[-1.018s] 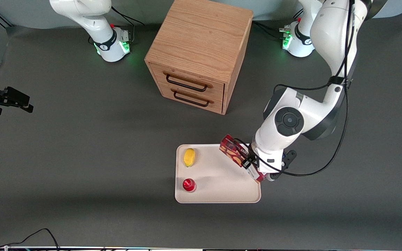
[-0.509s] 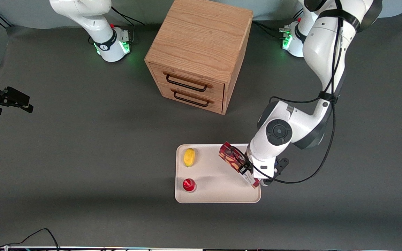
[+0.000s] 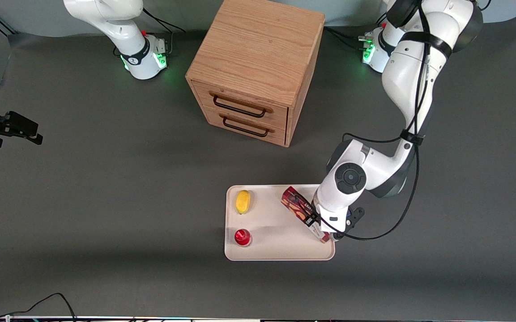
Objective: Place red cookie box on tray
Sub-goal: 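Lower the box onto the tray and open the left gripper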
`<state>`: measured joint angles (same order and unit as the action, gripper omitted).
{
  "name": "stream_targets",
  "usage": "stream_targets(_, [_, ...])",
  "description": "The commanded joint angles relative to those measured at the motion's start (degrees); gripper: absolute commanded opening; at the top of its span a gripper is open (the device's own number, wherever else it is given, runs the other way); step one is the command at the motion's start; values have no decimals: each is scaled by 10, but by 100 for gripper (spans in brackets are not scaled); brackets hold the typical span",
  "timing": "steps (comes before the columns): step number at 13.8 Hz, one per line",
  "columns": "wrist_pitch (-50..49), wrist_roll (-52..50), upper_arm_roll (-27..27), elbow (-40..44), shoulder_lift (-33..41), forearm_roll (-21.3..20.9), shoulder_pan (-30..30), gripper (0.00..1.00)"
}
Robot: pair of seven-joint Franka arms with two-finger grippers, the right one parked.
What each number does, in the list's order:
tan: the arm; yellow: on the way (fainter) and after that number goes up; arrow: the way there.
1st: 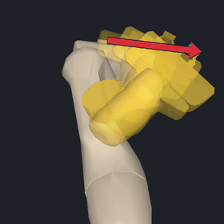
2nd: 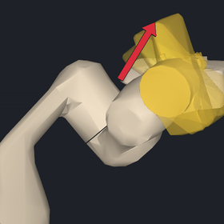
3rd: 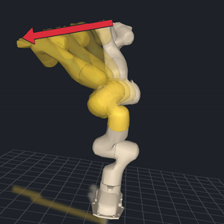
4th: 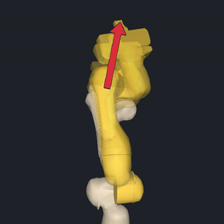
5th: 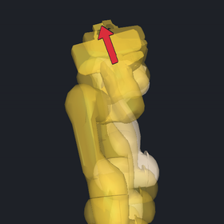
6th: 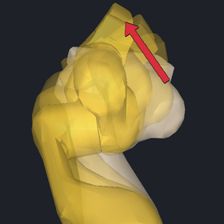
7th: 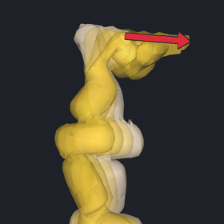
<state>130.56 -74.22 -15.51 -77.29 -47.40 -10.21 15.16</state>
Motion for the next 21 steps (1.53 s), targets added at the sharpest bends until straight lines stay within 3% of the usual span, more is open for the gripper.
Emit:
stream_targets(1, [-3, -13, 4, 19, -9, -24, 10, 0])
stream_targets(3, [8, -12, 5, 18, -12, -25, 10, 3])
stream_targets(5, [16, -8, 5, 18, -15, -28, 11, 98])
stream_targets(11, [-19, -8, 5, 23, 20, -35, 1, 100])
stream_targets(16, [-154, 6, 7, 24, 133, -35, -1, 100])
stream_targets(21, [-313, 106, 6, 25, 258, -5, -35, 100])
